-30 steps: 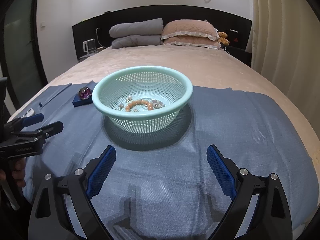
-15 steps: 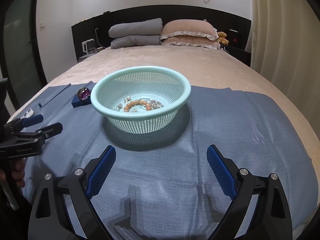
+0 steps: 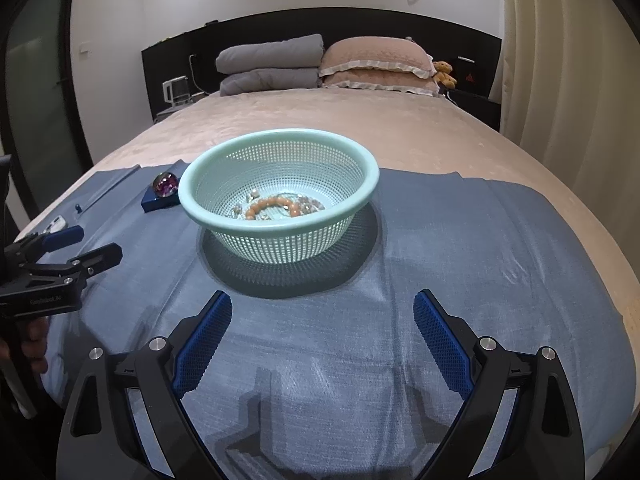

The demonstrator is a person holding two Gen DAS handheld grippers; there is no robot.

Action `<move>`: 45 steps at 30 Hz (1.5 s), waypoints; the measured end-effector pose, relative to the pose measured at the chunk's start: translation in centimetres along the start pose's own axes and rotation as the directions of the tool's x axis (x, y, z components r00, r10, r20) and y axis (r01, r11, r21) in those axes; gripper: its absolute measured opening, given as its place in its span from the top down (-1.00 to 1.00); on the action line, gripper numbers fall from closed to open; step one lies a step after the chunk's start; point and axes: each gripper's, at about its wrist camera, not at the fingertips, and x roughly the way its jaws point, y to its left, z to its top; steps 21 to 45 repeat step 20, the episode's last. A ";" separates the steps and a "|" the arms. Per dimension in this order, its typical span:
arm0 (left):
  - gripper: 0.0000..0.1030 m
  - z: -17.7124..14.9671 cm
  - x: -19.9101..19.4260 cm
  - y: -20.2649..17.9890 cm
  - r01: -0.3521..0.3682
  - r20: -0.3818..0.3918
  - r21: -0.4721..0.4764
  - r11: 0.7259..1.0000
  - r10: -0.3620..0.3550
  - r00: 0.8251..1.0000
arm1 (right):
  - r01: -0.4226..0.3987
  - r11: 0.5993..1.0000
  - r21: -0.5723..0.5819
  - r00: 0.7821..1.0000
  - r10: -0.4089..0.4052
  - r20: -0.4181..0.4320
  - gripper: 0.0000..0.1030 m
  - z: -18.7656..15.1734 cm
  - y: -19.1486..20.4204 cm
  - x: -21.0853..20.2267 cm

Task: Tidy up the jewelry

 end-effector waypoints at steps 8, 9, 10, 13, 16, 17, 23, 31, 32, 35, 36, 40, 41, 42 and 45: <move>-0.89 -0.1 0.1 -0.2 0.007 -0.003 0.003 1.000 -0.007 1.000 | 0.000 1.000 -0.001 1.000 0.000 0.001 -0.71 -0.1 0.0 0.0; -0.89 -0.1 0.0 -0.1 -0.002 0.003 0.000 1.000 0.002 1.000 | -0.002 1.000 0.000 1.000 0.002 0.001 -0.71 -0.2 0.0 0.0; -0.89 -0.1 0.0 0.0 -0.008 0.005 -0.007 1.000 0.008 1.000 | -0.001 1.000 0.001 1.000 0.001 -0.001 -0.71 -0.1 -0.1 0.0; -0.89 0.0 0.0 0.3 0.005 -0.002 -0.025 1.000 -0.005 1.000 | -0.002 1.000 0.001 1.000 0.002 -0.001 -0.71 -0.2 0.0 -0.1; -0.89 0.0 -0.2 0.1 0.005 0.008 -0.007 1.000 -0.005 1.000 | -0.004 1.000 -0.001 1.000 0.004 0.001 -0.71 -0.1 0.0 -0.1; -0.89 0.0 -0.3 0.0 0.007 0.011 0.000 1.000 -0.007 1.000 | -0.004 1.000 -0.001 1.000 0.004 0.001 -0.71 -0.1 0.0 -0.1; -0.89 0.1 -0.6 -0.3 0.003 0.023 0.012 1.000 -0.004 1.000 | -0.005 1.000 -0.002 1.000 0.005 -0.001 -0.71 -0.1 0.0 -0.1; -0.89 0.1 -0.6 -0.3 0.003 0.023 0.012 1.000 -0.004 1.000 | -0.005 1.000 -0.002 1.000 0.005 -0.001 -0.71 -0.1 0.0 -0.1; -0.89 0.1 -0.6 -0.3 0.003 0.023 0.012 1.000 -0.004 1.000 | -0.005 1.000 -0.002 1.000 0.005 -0.001 -0.71 -0.1 0.0 -0.1; -0.89 0.1 -0.6 -0.3 0.003 0.023 0.012 1.000 -0.004 1.000 | -0.005 1.000 -0.002 1.000 0.005 -0.001 -0.71 -0.1 0.0 -0.1; -0.89 0.1 -0.6 -0.3 0.003 0.023 0.012 1.000 -0.004 1.000 | -0.005 1.000 -0.002 1.000 0.005 -0.001 -0.71 -0.1 0.0 -0.1; -0.89 0.1 -0.6 -0.3 0.003 0.023 0.012 1.000 -0.004 1.000 | -0.005 1.000 -0.002 1.000 0.005 -0.001 -0.71 -0.1 0.0 -0.1; -0.89 0.1 -0.6 -0.3 0.003 0.023 0.012 1.000 -0.004 1.000 | -0.005 1.000 -0.002 1.000 0.005 -0.001 -0.71 -0.1 0.0 -0.1; -0.89 0.1 -0.6 -0.3 0.003 0.023 0.012 1.000 -0.004 1.000 | -0.005 1.000 -0.002 1.000 0.005 -0.001 -0.71 -0.1 0.0 -0.1; -0.89 0.1 -0.6 -0.3 0.003 0.023 0.012 1.000 -0.004 1.000 | -0.005 1.000 -0.002 1.000 0.005 -0.001 -0.71 -0.1 0.0 -0.1</move>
